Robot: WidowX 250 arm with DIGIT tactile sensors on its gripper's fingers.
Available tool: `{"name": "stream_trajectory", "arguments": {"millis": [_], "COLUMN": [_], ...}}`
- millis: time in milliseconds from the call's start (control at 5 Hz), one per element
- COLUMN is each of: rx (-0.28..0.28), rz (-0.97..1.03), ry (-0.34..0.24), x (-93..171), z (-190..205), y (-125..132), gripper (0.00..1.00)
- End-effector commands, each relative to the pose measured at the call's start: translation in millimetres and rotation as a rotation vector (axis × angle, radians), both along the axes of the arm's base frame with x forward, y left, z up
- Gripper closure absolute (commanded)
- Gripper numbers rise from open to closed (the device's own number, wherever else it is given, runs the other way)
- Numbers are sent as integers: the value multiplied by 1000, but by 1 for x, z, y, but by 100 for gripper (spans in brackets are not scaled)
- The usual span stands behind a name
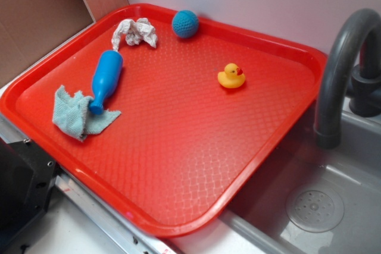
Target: Grab the yellow duck.
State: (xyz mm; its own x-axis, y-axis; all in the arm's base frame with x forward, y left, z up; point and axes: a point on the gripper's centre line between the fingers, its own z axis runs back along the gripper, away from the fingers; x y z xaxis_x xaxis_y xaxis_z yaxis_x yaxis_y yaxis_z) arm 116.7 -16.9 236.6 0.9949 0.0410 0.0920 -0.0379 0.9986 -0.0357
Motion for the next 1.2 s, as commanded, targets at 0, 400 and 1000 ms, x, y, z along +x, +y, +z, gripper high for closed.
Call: {"name": "stream_trajectory", "arguments": {"millis": [0, 400, 1000], "rx": [0, 10, 80], "rz": [0, -244, -519], "ry": [0, -64, -122], "x": [0, 38, 152], "z": [0, -12, -72], "y": [0, -9, -44], "gripper": [0, 0, 0]}}
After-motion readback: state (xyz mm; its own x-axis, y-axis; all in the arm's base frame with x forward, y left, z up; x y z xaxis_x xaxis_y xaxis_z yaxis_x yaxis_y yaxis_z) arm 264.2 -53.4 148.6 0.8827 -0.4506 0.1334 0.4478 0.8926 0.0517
